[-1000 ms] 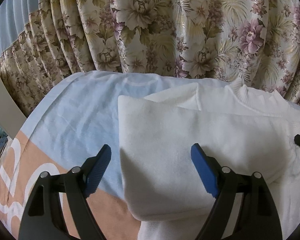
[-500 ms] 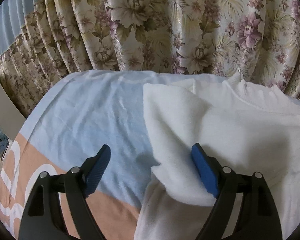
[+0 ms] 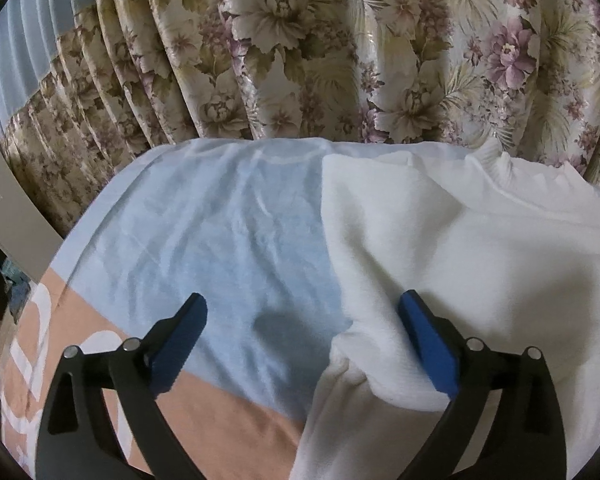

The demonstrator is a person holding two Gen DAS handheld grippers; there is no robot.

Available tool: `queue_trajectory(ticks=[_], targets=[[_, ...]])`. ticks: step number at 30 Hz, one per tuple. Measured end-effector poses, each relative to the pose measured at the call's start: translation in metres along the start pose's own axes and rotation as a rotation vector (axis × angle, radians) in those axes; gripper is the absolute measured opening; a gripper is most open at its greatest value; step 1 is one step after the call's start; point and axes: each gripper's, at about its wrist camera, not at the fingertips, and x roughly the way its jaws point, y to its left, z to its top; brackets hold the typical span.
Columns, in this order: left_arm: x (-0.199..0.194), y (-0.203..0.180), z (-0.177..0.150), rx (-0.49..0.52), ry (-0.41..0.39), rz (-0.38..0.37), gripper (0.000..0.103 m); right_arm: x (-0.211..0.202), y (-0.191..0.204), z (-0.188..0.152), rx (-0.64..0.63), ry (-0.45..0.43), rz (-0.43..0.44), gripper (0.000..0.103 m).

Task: Fold small clothes
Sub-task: 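Grasp the folded sleeve cuff with the right tool and adjust it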

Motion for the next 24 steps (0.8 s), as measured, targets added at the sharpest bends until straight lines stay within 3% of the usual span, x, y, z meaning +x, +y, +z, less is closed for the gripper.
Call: queue_trajectory(ticks=[4,14,17,24], targets=[[-0.002,0.000,0.000,0.010,-0.006,-0.007,0.098,-0.001,-0.006,-0.002,0.009,0.012,-0.018,0.050],[-0.032,0.005,-0.006,0.001,-0.051,-0.039,0.097,-0.032,-0.006,-0.010,0.020,-0.033,0.012,0.053],[-0.052,0.012,-0.010,-0.005,-0.079,-0.055,0.097,-0.054,-0.002,-0.015,0.025,-0.074,0.040,0.066],[-0.110,0.037,-0.036,-0.030,-0.138,-0.082,0.097,-0.118,0.008,-0.039,0.035,-0.162,0.099,0.071]])
